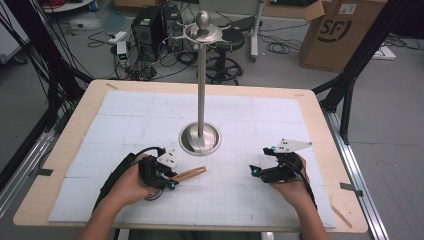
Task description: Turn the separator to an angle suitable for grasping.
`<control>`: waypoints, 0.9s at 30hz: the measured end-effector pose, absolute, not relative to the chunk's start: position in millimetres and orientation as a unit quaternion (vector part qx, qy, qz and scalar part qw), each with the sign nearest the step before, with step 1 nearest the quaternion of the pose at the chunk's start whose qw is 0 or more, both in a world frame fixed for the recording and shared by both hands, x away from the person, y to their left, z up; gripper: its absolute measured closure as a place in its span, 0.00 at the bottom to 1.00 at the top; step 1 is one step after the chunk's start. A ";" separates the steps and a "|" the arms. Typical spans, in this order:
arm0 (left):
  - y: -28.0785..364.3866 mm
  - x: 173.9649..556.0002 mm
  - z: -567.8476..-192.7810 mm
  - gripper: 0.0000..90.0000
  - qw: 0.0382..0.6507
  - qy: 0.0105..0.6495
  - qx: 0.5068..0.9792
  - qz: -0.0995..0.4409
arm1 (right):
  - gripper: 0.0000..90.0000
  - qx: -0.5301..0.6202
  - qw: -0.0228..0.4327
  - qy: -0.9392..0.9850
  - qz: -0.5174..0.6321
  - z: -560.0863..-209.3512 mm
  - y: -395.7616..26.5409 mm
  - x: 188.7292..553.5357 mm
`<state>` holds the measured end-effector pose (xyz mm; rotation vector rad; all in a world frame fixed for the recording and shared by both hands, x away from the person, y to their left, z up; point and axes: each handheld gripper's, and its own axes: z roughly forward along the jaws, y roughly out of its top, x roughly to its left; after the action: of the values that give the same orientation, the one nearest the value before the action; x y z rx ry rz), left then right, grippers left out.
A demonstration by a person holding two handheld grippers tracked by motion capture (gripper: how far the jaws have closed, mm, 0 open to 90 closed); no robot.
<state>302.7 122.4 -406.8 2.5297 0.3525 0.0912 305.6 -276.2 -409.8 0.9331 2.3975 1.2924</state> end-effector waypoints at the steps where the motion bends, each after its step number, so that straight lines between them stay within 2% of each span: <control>1: 123.5 302.5 -405.6 0.76 0.296 0.134 0.945 0.035 | 0.15 0.321 0.132 0.826 0.443 -410.2 -276.8 304.9; 11: 134.5 304.2 -391.7 0.76 0.359 0.135 0.923 0.034 | 0.15 0.324 0.135 0.826 0.442 -410.8 -279.8 301.2; 27: 137.4 299.5 -366.4 0.76 0.474 0.090 0.875 0.032 | 0.15 0.288 0.120 0.809 0.499 -393.8 -267.6 296.2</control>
<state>299.5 137.4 -366.4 2.1403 0.2208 0.0788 296.2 -267.6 -393.8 0.8403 2.3626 1.4583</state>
